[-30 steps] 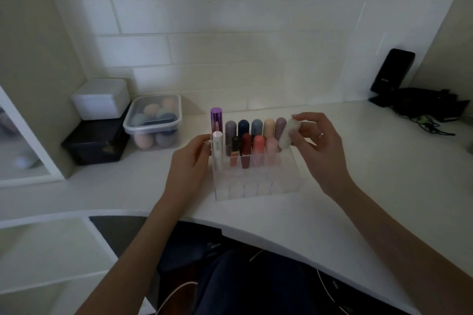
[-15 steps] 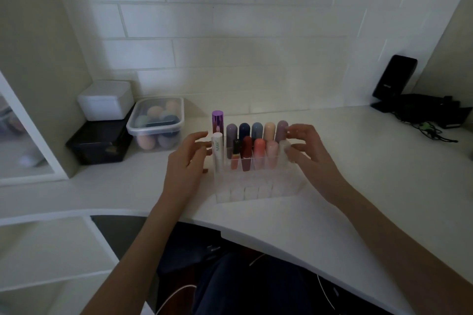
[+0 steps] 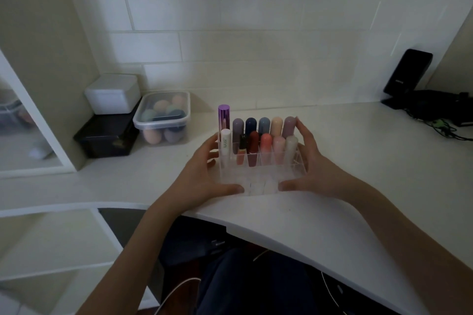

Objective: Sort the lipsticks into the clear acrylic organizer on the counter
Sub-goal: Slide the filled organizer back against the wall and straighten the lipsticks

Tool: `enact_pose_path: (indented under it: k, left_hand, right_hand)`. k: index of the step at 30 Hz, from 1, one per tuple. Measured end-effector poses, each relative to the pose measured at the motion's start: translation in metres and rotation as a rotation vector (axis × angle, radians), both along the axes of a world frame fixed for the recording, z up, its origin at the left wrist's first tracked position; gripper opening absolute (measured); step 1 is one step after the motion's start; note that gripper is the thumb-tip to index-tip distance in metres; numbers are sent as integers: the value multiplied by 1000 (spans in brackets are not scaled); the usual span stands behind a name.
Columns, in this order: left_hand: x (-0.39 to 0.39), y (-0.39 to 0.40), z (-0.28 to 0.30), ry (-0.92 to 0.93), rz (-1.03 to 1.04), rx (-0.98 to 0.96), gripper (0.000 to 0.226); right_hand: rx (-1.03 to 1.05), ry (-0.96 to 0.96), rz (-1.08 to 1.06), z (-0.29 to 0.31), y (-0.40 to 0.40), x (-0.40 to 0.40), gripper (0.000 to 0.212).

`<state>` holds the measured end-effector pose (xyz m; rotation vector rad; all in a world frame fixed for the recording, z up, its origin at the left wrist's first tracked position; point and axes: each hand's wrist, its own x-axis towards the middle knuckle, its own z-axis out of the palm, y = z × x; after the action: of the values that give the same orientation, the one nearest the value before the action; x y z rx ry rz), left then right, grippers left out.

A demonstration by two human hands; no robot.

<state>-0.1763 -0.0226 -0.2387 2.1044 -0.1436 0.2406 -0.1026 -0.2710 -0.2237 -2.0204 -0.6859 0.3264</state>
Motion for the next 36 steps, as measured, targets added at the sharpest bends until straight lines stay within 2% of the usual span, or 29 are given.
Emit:
enact_pose_path:
  k: [5,11,13,16,19,22,27,32,34,36]
  left_hand:
    - [15,11,21,-7,-22,74,109]
    - [70,42,73,27,-18,275,108]
    - [93,54,88,36,60,437,107]
    - [127,69,99,76,185,797,106]
    - [156,79,95,190,199,964,106]
    - [174,84,85,226,191,1088,105]
    - [184,89,83,269,211,1204,111]
    - [180,85,79,319,243,1135,116]
    - [178,85,72,275,260,1092,123]
    - [176,88,65,227,303,1027,137]
  right_hand:
    - [110,0,-11,9,13,13,135]
    - [125,-44,-16,41,45,63,134]
    - [143,-49,-20,50,57,84,132]
    - [148,-44,-23,51,75,113,132]
    - [133,-23,-24,40,91,138,133]
    - [113,26,-1,21,103,159,135]
    - [145,58,27,0,117,177,136]
    - [133,-21,7,0,120,175,129]
    - [106,-110,-35,12,121,165,118]
    - [153,-253,-134,31,129,152,93]
